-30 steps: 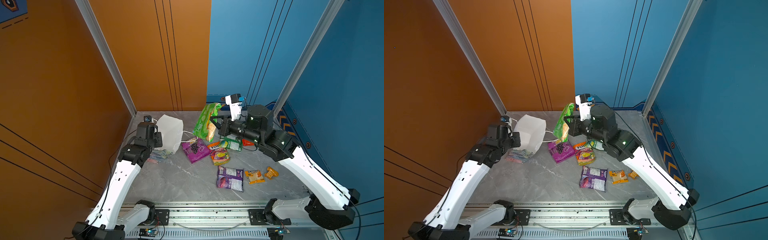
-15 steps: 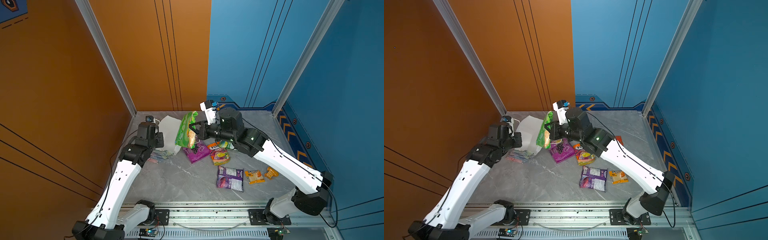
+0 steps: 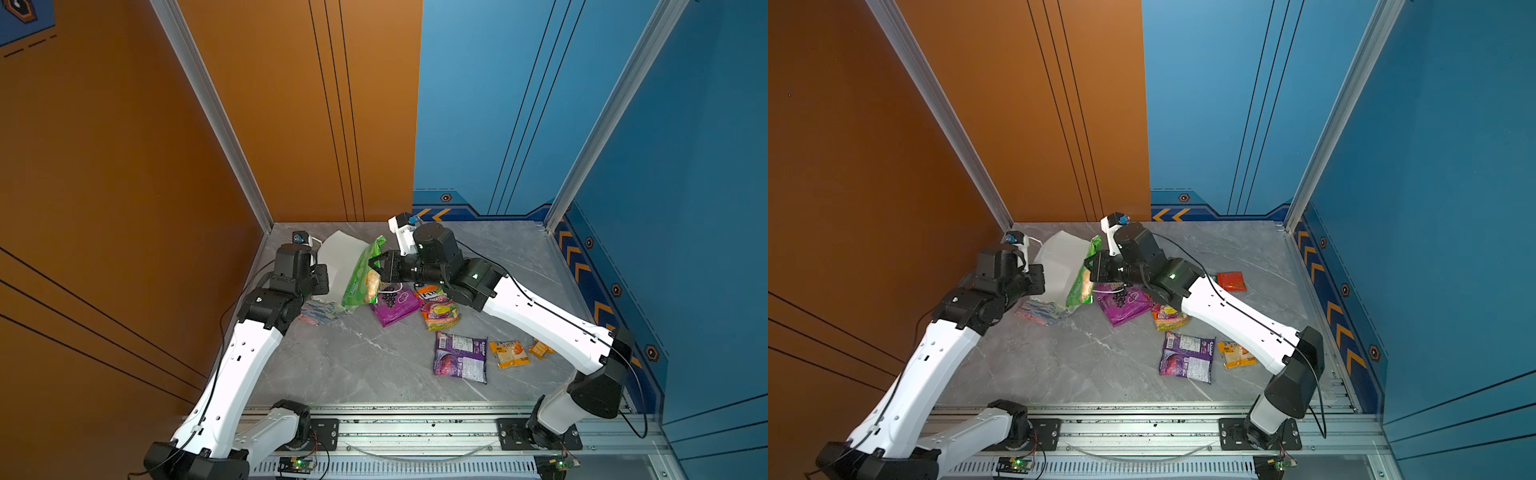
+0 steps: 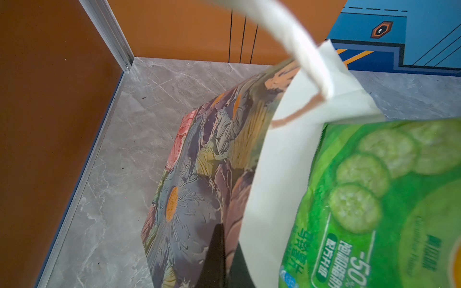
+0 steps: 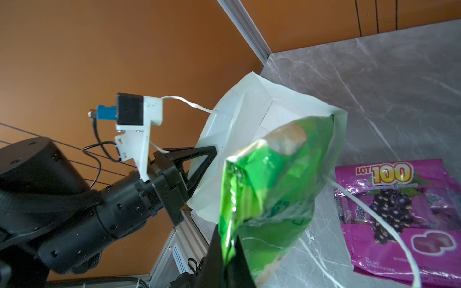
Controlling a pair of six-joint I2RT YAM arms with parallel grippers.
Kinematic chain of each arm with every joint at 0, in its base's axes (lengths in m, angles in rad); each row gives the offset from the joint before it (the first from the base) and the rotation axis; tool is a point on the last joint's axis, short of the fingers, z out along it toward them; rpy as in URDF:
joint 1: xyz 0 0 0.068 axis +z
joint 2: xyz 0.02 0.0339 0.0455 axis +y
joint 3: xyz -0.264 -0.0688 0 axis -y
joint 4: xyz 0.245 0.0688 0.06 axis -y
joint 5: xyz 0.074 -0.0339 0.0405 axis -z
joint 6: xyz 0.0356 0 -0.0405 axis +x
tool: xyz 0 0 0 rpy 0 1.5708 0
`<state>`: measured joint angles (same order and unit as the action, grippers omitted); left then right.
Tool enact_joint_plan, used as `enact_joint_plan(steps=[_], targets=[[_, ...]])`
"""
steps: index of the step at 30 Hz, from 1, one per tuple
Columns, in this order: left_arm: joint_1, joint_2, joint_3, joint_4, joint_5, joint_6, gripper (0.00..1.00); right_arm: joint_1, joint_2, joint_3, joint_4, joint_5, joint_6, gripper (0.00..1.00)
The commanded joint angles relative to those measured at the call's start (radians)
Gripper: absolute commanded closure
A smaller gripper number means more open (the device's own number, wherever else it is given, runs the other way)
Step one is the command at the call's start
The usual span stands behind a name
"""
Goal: Place the snacks into the paper bag
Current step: Place the snack in the paper bag.
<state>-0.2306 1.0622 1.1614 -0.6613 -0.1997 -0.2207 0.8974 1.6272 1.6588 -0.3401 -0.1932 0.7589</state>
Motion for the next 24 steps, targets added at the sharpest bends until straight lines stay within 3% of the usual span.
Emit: enact_joint_plan(steps=[1,10,24], targets=[[-0.009,-0.024,-0.008,0.018,0.040,0.020,1.00,-0.026,0.023,-0.023,0.008,0.035,0.077,1.00],[-0.026,-0.031,-0.010,0.024,0.056,0.037,1.00,-0.035,0.071,-0.017,-0.001,0.063,0.122,1.00],[-0.069,-0.017,-0.009,0.023,0.064,0.036,1.00,0.014,0.183,0.123,-0.160,0.270,0.107,1.00]])
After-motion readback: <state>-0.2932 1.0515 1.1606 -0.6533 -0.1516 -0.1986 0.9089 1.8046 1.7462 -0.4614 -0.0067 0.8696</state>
